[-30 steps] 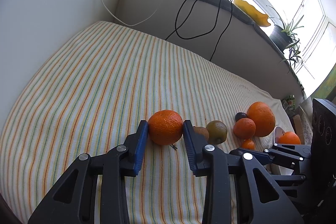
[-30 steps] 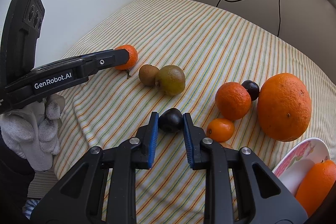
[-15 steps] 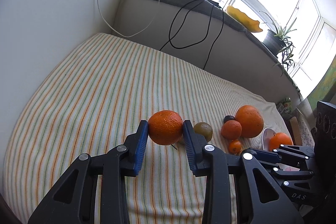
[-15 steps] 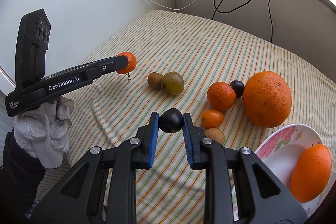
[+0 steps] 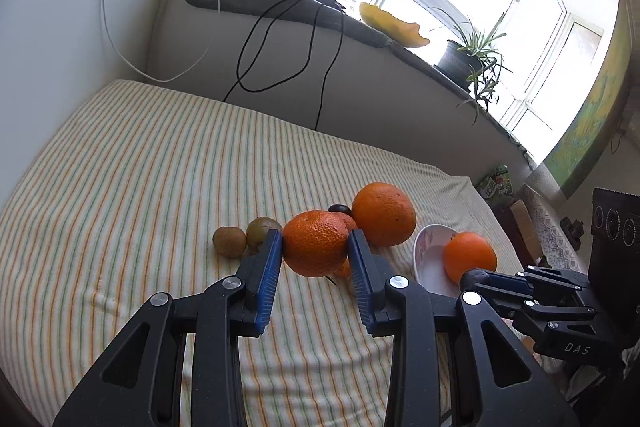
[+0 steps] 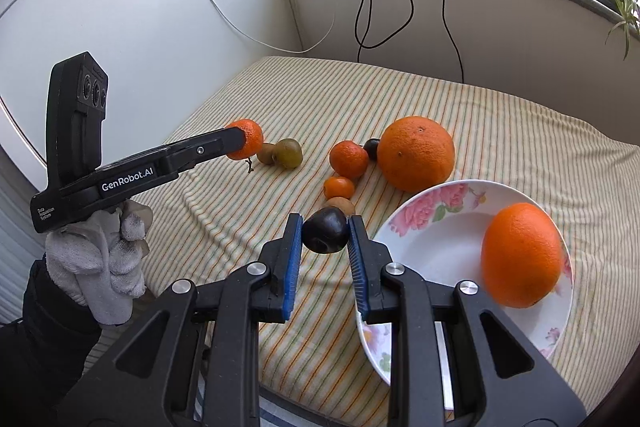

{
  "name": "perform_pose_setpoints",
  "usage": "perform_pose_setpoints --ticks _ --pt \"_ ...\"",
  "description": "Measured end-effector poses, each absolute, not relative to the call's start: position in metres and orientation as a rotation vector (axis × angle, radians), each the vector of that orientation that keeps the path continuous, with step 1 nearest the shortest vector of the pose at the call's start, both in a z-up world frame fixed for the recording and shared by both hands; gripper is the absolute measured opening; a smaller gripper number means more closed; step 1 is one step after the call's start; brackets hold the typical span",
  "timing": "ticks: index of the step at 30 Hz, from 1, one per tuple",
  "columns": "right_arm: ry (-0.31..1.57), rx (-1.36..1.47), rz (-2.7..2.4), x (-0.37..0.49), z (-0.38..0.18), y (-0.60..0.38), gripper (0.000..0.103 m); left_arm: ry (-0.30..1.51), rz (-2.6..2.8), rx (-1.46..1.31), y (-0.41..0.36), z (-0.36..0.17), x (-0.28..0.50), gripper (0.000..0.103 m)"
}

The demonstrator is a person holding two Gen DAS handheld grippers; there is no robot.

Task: Organize fruits
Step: 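Carry both fruits to the plate and release them there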

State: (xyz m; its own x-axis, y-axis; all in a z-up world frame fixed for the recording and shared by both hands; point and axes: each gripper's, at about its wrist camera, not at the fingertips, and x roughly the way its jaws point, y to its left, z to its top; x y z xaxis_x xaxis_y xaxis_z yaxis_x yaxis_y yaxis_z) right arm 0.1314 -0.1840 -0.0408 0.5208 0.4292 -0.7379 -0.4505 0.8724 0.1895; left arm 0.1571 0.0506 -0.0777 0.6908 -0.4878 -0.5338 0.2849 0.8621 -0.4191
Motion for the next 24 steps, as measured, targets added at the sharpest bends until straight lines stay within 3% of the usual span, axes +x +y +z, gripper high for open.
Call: perform_pose_setpoints --ticks 24 --pt "0.904 0.093 0.326 0.107 -0.066 -0.299 0.024 0.78 -0.644 -0.182 -0.092 -0.091 0.16 0.032"
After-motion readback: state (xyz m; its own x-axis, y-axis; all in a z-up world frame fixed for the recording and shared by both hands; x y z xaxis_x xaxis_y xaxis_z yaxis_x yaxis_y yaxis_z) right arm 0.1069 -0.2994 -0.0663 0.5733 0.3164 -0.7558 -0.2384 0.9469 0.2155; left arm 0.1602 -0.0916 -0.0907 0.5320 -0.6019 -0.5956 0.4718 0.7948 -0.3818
